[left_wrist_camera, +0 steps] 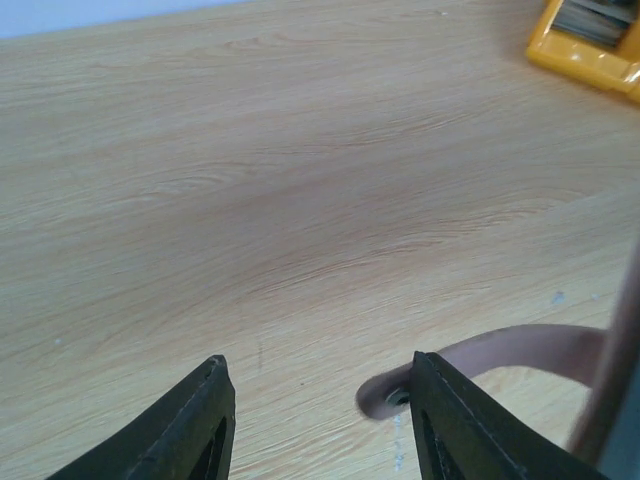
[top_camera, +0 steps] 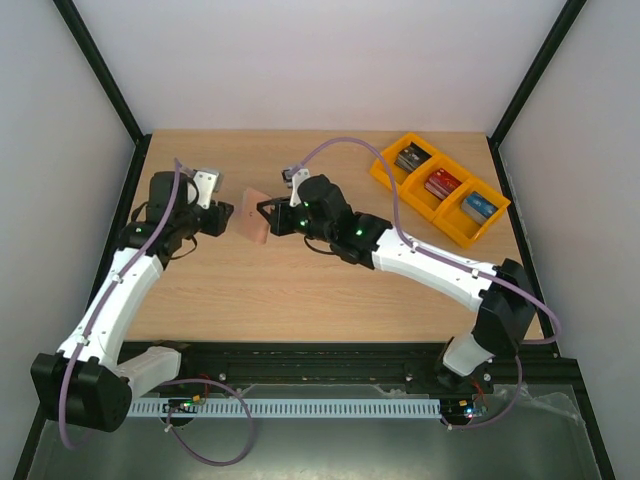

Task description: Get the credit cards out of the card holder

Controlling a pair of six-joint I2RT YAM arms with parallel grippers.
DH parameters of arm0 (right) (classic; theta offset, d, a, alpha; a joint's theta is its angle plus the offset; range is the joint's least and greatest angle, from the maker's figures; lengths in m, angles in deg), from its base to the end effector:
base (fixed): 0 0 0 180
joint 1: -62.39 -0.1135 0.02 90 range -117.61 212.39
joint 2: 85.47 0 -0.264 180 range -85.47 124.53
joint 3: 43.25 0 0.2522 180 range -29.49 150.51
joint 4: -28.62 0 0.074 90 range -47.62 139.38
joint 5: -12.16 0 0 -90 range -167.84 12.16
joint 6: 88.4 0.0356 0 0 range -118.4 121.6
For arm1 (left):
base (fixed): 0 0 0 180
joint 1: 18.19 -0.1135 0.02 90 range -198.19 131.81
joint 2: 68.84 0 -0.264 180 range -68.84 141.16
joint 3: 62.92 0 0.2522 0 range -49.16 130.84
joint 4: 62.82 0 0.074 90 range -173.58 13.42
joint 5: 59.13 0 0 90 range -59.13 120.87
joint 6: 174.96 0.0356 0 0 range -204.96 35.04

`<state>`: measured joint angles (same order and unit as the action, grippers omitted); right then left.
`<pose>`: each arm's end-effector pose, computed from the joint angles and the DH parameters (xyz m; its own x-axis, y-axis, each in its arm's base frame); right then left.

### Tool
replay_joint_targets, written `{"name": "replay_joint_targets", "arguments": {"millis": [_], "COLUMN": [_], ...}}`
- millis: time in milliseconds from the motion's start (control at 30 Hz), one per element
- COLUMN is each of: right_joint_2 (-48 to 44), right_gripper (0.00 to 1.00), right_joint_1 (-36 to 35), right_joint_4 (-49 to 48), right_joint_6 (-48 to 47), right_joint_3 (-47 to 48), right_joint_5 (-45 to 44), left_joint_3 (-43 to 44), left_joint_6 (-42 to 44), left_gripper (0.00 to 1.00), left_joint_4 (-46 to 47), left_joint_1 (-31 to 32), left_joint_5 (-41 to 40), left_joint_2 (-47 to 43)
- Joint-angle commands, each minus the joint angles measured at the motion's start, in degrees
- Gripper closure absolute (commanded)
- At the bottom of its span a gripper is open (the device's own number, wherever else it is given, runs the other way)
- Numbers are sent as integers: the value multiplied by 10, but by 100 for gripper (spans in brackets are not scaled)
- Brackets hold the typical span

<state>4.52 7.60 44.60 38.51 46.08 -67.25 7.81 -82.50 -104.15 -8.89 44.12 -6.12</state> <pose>0.2118 0.3114 0.3434 -0.6753 0.0669 -0.7345 -0.6242 0.4786 0.6175 0.2351 -0.0468 0.3236 -0.5267 0.1286 -0.8402 0.3693 0.9250 -0.0899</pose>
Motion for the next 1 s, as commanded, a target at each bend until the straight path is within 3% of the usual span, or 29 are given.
{"name": "replay_joint_targets", "arguments": {"millis": [0,367,600,967], "right_joint_2": [-23,-44,-43,-41], "right_gripper": [98,98,98,98], "right_joint_1": [-1,33,41,40], "right_joint_4": [14,92,150,159], "right_joint_6": [-21,-13,-8,17], "right_joint_3": [35,48,95,102], "right_joint_5": [-4,-14,-21,-23], "left_joint_3": [-14,-32,-64,-83], "left_joint_6": [12,26,26,12], "left_gripper": [50,48,45,40], "left_joint_4": [19,37,49,40], "left_joint_1": [0,-4,-12,-13], "left_joint_5": [-61,-61,-15,92], "left_joint_2": [-4,-44,-112,-159]}}
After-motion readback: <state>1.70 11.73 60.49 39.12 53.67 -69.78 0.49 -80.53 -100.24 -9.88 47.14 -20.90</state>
